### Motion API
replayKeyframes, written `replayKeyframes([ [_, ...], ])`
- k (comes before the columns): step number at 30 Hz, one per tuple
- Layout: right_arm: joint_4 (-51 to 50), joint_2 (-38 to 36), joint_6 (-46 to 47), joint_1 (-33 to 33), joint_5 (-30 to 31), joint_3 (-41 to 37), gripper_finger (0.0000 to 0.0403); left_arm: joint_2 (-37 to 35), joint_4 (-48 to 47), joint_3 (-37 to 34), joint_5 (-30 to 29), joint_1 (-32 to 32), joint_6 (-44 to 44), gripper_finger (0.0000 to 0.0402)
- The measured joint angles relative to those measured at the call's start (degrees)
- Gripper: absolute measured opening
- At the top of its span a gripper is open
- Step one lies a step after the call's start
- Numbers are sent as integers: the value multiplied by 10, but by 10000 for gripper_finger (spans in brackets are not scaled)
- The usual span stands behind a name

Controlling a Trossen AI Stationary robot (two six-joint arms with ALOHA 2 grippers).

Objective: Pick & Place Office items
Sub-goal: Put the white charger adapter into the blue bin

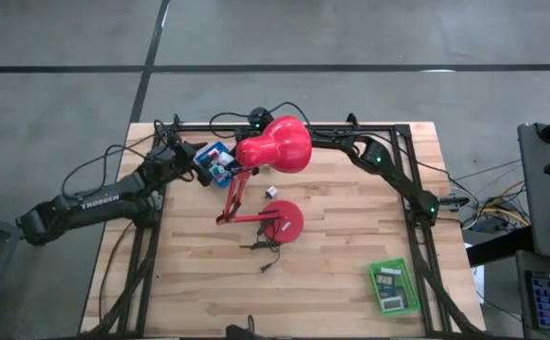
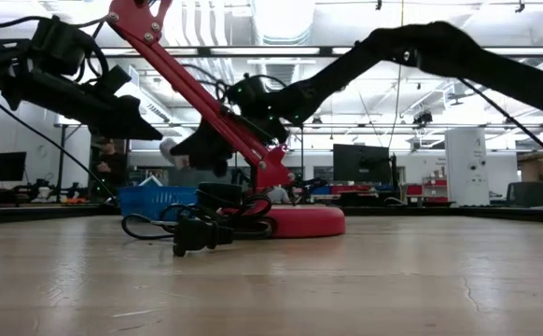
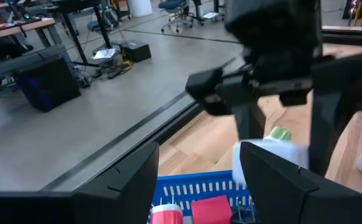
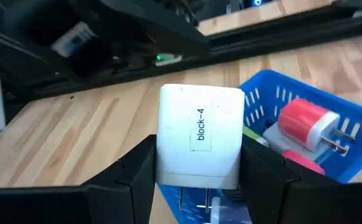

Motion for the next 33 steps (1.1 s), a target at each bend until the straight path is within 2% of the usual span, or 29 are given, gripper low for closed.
replayKeyframes([
  [7,-66,31,2,0,7,47,173,0,0,0,7,0,4,229],
  [21,-104,31,12,-3,23,47,173,-6,2,0,21,0,4,229],
  [26,-124,31,13,-3,53,47,173,-7,3,0,24,0,4,229],
  [33,-124,31,16,-3,62,47,173,-7,3,0,26,0,4,229],
])
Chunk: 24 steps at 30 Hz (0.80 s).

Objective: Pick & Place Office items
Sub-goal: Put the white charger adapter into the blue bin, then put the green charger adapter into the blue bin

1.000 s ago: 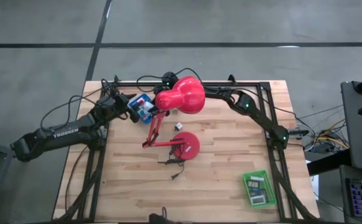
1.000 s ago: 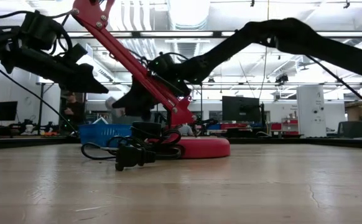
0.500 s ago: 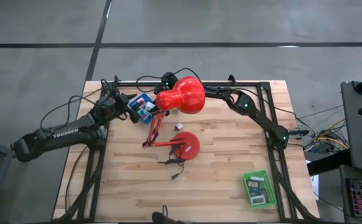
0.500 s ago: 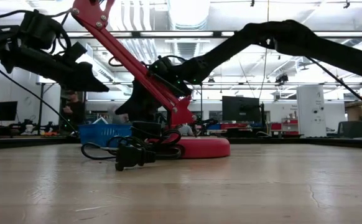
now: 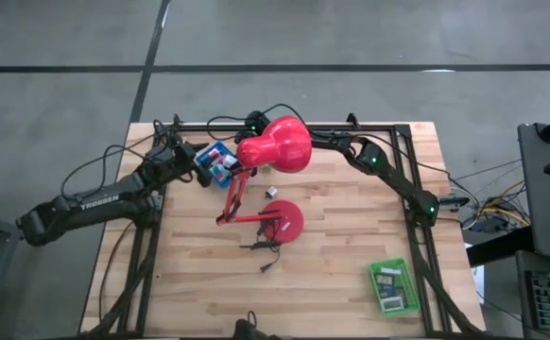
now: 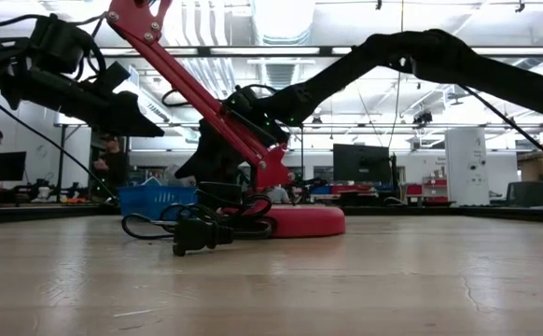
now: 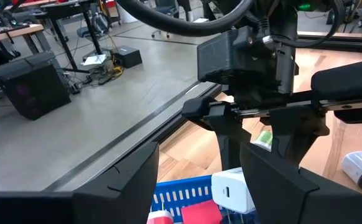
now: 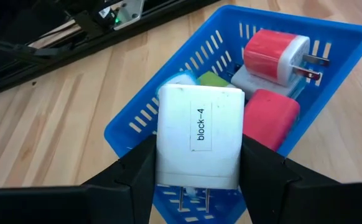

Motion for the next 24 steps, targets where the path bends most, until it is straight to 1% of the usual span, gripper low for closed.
replayKeyframes([
  [7,0,0,0,0,0,0,177,0,0,0,1,0,0,229],
  [12,0,0,-3,1,4,7,240,0,0,0,2,0,3,229],
  [15,4,0,-14,2,4,10,262,-1,0,0,5,0,3,229],
  [19,4,0,-36,5,27,17,270,-1,0,0,7,0,6,229],
  [21,4,0,-49,8,45,21,270,-1,0,0,7,0,6,229],
  [24,0,0,-63,11,51,27,265,-1,0,0,9,0,9,229],
])
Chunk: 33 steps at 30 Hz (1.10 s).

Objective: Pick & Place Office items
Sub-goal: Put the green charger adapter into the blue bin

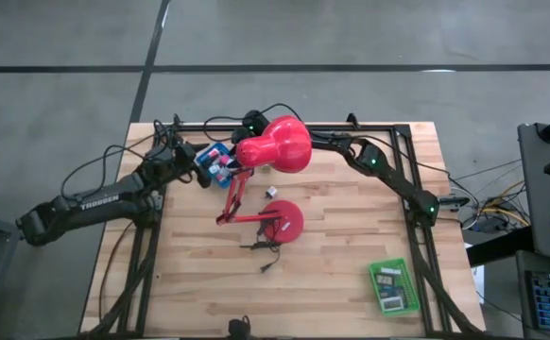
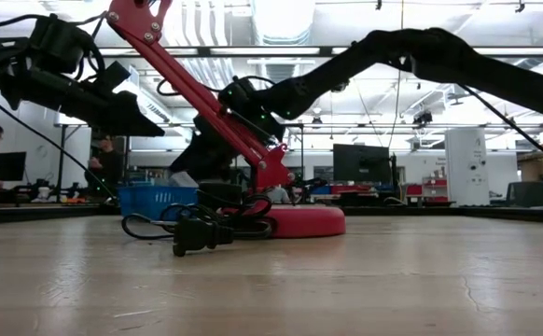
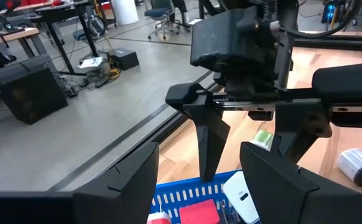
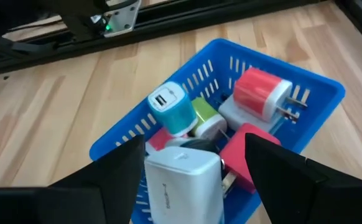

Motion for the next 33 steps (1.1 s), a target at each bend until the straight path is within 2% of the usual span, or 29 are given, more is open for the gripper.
replayKeyframes([
  [4,-17,-6,-9,0,6,0,258,0,0,0,2,0,5,229],
  [8,-72,-17,-39,0,39,0,255,0,0,0,3,0,8,229],
  [18,-200,-44,-105,0,56,-1,255,-2,-2,0,9,0,8,229],
  [22,-227,-50,-129,-1,63,-1,255,-3,-2,0,10,0,8,229],
  [26,-242,-58,-145,-2,102,-2,256,-5,-3,0,12,0,9,229],
  [33,-247,-74,-166,-5,85,-15,256,-5,-5,0,17,0,11,229],
])
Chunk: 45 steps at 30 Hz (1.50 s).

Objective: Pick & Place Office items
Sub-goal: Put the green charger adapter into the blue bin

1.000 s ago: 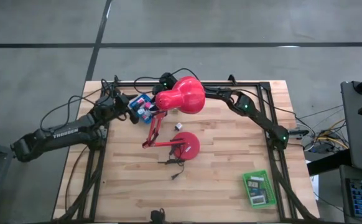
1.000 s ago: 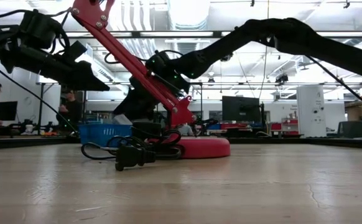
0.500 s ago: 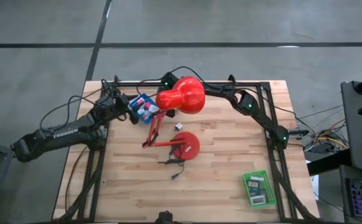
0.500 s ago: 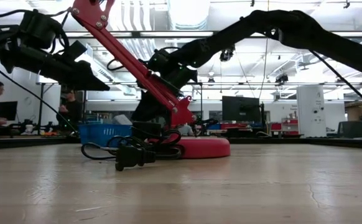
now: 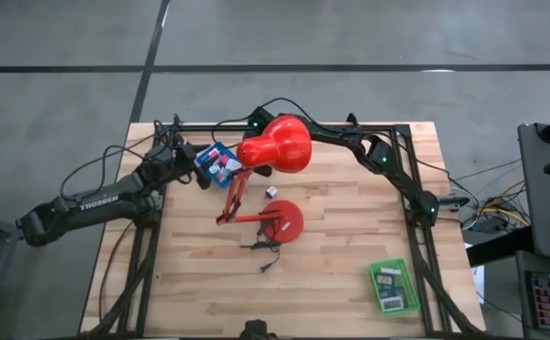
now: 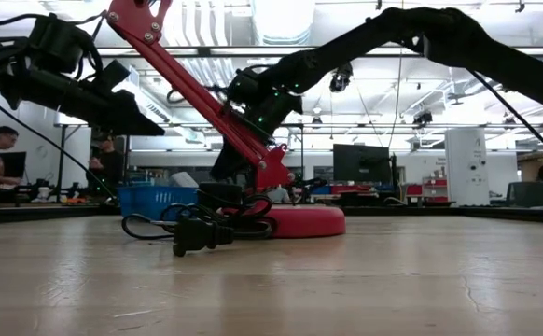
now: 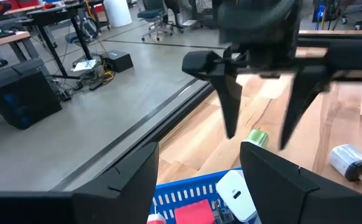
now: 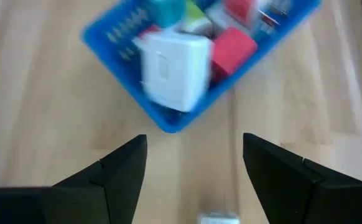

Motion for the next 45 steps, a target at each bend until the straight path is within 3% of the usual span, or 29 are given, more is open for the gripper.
replayKeyframes([
  [5,77,-26,-8,-8,-174,-41,251,0,-2,0,2,0,0,229],
  [7,120,-46,-13,-7,-213,-71,247,0,-2,0,2,0,0,229],
  [14,389,-150,0,17,-255,-229,228,-1,-2,0,4,0,2,229],
  [21,636,-258,60,15,-229,-418,223,-5,0,0,20,0,2,229],
  [25,642,-297,44,13,-179,-510,223,-9,-2,0,25,0,2,229],
  [33,616,-322,49,-27,-163,-627,223,-10,-1,0,30,0,2,229],
  [37,573,-322,40,-44,-161,-641,224,-10,-1,0,32,0,2,229],
  [45,447,-322,-24,-47,-92,-600,224,-10,-1,0,34,0,4,229],
])
